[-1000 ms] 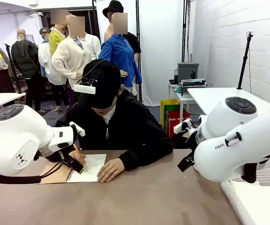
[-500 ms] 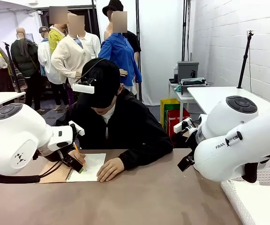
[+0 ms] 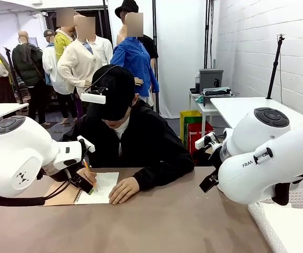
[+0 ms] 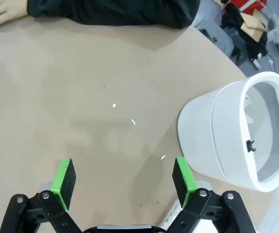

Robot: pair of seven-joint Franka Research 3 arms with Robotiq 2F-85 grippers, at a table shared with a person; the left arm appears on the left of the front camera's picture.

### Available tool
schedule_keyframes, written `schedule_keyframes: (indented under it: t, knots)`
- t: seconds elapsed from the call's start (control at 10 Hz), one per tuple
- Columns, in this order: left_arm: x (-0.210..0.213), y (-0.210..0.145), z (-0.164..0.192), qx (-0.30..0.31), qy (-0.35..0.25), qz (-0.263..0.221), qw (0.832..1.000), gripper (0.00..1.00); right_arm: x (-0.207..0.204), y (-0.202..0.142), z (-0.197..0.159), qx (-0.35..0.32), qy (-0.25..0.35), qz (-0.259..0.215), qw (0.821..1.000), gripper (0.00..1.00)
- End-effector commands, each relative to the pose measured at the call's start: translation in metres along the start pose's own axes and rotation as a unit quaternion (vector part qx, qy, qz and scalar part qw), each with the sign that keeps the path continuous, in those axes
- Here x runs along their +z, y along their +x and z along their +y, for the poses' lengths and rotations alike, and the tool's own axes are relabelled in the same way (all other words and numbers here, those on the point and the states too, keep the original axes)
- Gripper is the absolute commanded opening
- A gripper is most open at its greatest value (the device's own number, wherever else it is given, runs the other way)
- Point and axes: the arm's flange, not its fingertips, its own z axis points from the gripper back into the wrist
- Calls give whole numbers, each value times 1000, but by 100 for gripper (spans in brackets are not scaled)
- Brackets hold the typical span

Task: Sort the paper based on its condition.
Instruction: If a person hands you a paper, place it in the Organizing basket , and if it's crumpled, put it in the Trash can.

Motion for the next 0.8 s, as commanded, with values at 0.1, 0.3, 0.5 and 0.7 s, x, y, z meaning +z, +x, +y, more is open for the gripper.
schedule_keyframes:
  t: [0.1,0.3,0.5,0.7]
  knots:
    - [0,0,0,0,0,0,1000,100,0,0,0,0,0,0,1000,100]
    - [0,0,0,0,0,0,1000,100,0,0,0,0,0,0,1000,100]
    - [0,0,0,0,0,0,1000,100,0,0,0,0,0,0,1000,100]
    - [0,0,0,0,0,0,1000,100,0,0,0,0,0,0,1000,100]
